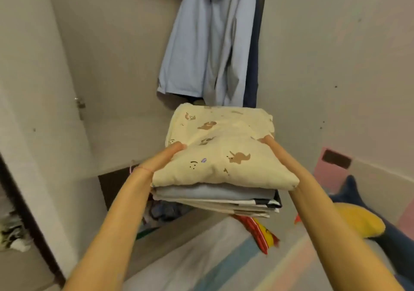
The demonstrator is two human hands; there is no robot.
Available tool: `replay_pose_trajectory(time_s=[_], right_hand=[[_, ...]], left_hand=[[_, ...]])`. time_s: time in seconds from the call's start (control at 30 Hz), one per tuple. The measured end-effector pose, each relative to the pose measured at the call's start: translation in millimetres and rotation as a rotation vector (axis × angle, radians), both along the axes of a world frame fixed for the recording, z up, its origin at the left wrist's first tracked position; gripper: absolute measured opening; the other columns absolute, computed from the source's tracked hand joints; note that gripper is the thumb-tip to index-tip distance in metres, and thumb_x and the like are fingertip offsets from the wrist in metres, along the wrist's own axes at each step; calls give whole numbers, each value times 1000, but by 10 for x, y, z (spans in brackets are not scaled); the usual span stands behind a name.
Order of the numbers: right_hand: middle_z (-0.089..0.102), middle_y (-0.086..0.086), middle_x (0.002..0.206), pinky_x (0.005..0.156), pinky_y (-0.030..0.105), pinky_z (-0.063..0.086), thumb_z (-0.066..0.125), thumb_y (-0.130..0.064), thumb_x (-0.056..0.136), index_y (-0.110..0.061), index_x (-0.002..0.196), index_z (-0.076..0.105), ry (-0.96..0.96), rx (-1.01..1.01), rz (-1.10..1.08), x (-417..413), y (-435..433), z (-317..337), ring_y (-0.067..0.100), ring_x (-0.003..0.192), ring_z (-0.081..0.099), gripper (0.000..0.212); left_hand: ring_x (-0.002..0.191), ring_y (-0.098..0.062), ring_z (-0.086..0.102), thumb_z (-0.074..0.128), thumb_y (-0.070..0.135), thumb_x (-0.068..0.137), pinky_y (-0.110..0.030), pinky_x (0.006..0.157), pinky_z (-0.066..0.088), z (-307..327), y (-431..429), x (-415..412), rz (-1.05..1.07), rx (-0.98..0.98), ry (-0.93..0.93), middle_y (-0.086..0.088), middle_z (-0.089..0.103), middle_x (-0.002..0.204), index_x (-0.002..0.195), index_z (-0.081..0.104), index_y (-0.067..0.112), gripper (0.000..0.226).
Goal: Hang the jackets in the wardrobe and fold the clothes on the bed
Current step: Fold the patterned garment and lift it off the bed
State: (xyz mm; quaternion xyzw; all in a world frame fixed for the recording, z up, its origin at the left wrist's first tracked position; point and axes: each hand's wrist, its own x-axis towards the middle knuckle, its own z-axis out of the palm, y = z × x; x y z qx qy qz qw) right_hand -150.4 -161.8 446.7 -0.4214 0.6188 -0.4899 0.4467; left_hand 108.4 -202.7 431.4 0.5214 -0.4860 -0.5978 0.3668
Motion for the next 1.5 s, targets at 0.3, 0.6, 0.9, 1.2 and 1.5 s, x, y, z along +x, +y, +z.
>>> replay_pose_trajectory(time_s=[0.3, 0.6, 0.9, 1.2, 1.5], right_hand=[[62, 4, 123, 91, 38, 49, 61, -51, 86, -21, 130, 51, 57, -129, 435, 700, -2102, 1271, 21, 106, 61, 54], [-21, 22, 153, 110, 60, 20, 56, -53, 88, -39, 143, -27, 1204, -112, 503, 1753, -3347, -964, 40, 143, -12, 101], [-36, 18, 149, 107, 68, 15, 72, -46, 78, -36, 143, -28, 1402, -104, 552, 1651, -3710, -483, 46, 141, -11, 120], [10, 26, 143, 89, 40, 51, 75, -37, 78, -51, 136, -29, 1176, -222, 612, 1974, -4173, -943, 33, 111, 51, 120], [2, 19, 149, 97, 54, 43, 71, -31, 82, -61, 131, -29, 1095, -226, 625, 2801, -4887, -1025, 37, 123, 40, 115]], left_hand=[[66, -8, 53, 70, 34, 75, -22, 51, 38, 485, -1694, 361, 661, -302, 270, -1, 60, 89, 110, 55, 8, 46], [123, -37, 45, 62, 72, 55, -45, 103, 39, -679, -2579, 978, 766, -33, -448, -17, 44, 140, 140, 36, 8, 110], [141, -28, -24, 59, 65, 75, -59, 111, -9, -366, -2821, 497, 124, -494, -1387, 8, -24, 154, 145, -3, 47, 95], [141, -30, -23, 70, 42, 77, -66, 109, 11, -632, -3283, 893, -16, -343, -1347, 26, -31, 146, 126, -20, 68, 105], [142, -30, -18, 69, 37, 77, -66, 106, 17, -685, -3878, 1618, 133, -292, -1373, 25, -28, 147, 123, -20, 71, 106]])
